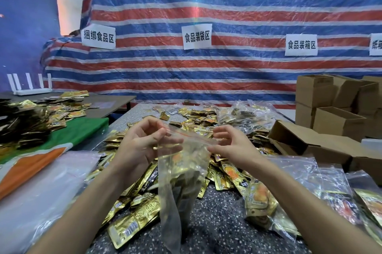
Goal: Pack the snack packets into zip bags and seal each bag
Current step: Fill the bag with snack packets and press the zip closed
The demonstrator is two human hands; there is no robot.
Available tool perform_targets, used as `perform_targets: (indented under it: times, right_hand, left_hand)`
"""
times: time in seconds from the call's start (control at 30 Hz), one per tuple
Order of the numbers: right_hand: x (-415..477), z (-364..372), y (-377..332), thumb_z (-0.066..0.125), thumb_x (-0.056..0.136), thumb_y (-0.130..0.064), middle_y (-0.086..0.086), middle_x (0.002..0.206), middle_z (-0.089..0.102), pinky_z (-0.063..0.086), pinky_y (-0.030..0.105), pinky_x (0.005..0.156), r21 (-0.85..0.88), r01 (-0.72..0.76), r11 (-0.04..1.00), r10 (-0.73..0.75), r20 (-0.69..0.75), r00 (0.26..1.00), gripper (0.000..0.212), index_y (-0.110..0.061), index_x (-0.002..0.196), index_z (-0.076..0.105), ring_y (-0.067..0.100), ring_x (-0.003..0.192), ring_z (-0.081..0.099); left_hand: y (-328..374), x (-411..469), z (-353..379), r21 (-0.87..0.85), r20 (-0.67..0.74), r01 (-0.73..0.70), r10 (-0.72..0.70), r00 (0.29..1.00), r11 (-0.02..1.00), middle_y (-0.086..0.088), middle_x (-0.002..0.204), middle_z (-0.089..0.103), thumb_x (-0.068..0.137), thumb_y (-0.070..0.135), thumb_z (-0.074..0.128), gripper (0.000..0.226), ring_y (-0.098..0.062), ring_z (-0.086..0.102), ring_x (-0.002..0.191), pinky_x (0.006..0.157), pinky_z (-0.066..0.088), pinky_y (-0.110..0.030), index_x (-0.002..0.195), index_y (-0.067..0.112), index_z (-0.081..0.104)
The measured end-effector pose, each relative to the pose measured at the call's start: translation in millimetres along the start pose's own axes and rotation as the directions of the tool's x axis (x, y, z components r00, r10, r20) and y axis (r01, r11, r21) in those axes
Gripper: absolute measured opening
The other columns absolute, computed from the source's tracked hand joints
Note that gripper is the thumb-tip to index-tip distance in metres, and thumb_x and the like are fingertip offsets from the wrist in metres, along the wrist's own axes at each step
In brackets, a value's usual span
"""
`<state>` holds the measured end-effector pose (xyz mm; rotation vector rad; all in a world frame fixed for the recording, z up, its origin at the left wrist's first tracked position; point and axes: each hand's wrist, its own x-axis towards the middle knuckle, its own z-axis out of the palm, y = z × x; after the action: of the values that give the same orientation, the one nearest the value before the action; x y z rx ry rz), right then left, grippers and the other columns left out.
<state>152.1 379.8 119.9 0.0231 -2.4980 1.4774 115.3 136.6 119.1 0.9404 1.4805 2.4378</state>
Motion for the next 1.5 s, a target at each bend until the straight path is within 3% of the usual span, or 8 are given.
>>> perform_targets:
  times: [0.17, 0.3, 0.67, 0.77, 0.87, 0.93, 1.37, 1.5]
  right_hand:
    - [-4.2, -6.8, 3.6, 0.076, 0.084, -0.002, 0.017, 0.088, 0.076, 0.063, 0.037, 0.078, 0.152, 0.008, 0.988, -0.017, 0.060, 0.998, 0.006, -0.002, 0.090, 0.076, 0.024, 0.079, 0.073]
    - [-14.0, -17.9, 1.3, 0.076, 0.082, 0.002, 0.016, 0.086, 0.076, 0.058, 0.024, 0.067, 0.129, 0.027, 0.991, -0.038, 0.090, 0.995, 0.008, -0.001, 0.090, 0.077, 0.018, 0.074, 0.072]
    - [-36.7, -35.3, -23.8, 0.075, 0.083, 0.003, 0.008, 0.081, 0.076, 0.059, 0.027, 0.070, -0.009, 0.156, 0.988, -0.156, 0.024, 0.987, 0.014, -0.010, 0.086, 0.079, 0.017, 0.074, 0.071]
    - [-41.2, -30.8, -26.4, 0.077, 0.082, 0.004, 0.006, 0.082, 0.076, 0.061, 0.031, 0.074, -0.026, 0.191, 0.981, -0.191, 0.003, 0.982, 0.018, -0.011, 0.091, 0.076, 0.021, 0.078, 0.072]
    - [-45.3, -25.3, -26.9, 0.078, 0.080, 0.007, 0.011, 0.082, 0.074, 0.060, 0.040, 0.077, 0.015, 0.205, 0.979, -0.205, -0.015, 0.979, 0.031, -0.012, 0.100, 0.064, 0.032, 0.083, 0.071]
    - [-46.8, -24.0, -28.0, 0.078, 0.079, 0.007, 0.011, 0.081, 0.074, 0.059, 0.044, 0.076, -0.001, 0.225, 0.974, -0.225, -0.021, 0.974, 0.036, -0.013, 0.101, 0.058, 0.034, 0.080, 0.071]
    - [-52.4, -25.6, -28.5, 0.077, 0.079, 0.007, 0.011, 0.081, 0.075, 0.058, 0.055, 0.077, -0.072, 0.292, 0.954, -0.296, -0.055, 0.954, 0.037, -0.014, 0.090, 0.048, 0.029, 0.075, 0.073]
    - [-50.0, -20.8, -29.2, 0.076, 0.079, 0.007, 0.009, 0.081, 0.075, 0.058, 0.054, 0.076, -0.114, 0.314, 0.943, -0.322, -0.066, 0.944, 0.037, -0.016, 0.087, 0.048, 0.025, 0.075, 0.073]
  left_hand:
    - [2.8, -0.8, -4.4, 0.023, -0.045, 0.015, -0.014, 0.999, 1.000, -0.017, 0.087, 0.070, 0.087, 0.005, 0.057, 0.009, -0.036, 0.074, 0.086, 0.071, 0.061, -0.044, 0.084, 0.006, 0.065]
    - [4.1, -2.1, -14.4, 0.132, -0.129, 0.012, 0.005, 0.992, 0.991, -0.014, 0.087, 0.072, 0.085, 0.008, 0.059, 0.008, -0.035, 0.074, 0.090, 0.075, 0.063, -0.041, 0.090, 0.002, 0.061]
    - [-3.1, -6.3, -21.2, 0.460, -0.200, 0.082, 0.013, 0.980, 0.884, -0.009, 0.086, 0.072, 0.089, 0.005, 0.061, 0.005, -0.031, 0.067, 0.088, 0.079, 0.054, -0.033, 0.091, 0.001, 0.062]
    - [-14.3, -9.5, -7.0, 0.732, -0.232, 0.124, 0.074, 0.970, 0.670, -0.003, 0.112, 0.065, 0.096, 0.011, 0.059, 0.005, -0.023, 0.060, 0.105, 0.094, 0.050, -0.037, 0.101, 0.010, 0.060]
    - [-17.4, -13.8, 24.1, 0.957, 0.065, -0.136, 0.269, 0.961, 0.255, 0.012, 0.123, 0.051, 0.081, 0.038, 0.061, 0.042, -0.008, 0.045, 0.117, 0.104, 0.033, -0.033, 0.121, 0.023, 0.057]
    - [-16.1, -7.5, 47.7, 0.945, 0.266, -0.302, 0.245, 0.932, 0.122, 0.013, 0.122, 0.054, 0.081, 0.046, 0.059, 0.044, -0.007, 0.043, 0.120, 0.108, 0.029, -0.033, 0.120, 0.025, 0.063]
    - [-6.8, 23.5, 73.7, 0.869, 0.490, -0.488, -0.006, 0.872, 0.085, 0.018, 0.086, 0.056, 0.088, 0.035, 0.067, 0.008, -0.006, 0.046, 0.087, 0.084, 0.032, -0.031, 0.082, 0.034, 0.061]
    - [-7.6, 25.0, 70.2, 0.868, 0.445, -0.444, 0.048, 0.894, 0.223, 0.013, 0.078, 0.063, 0.083, 0.021, 0.076, 0.013, -0.013, 0.056, 0.081, 0.080, 0.044, -0.036, 0.073, 0.025, 0.069]
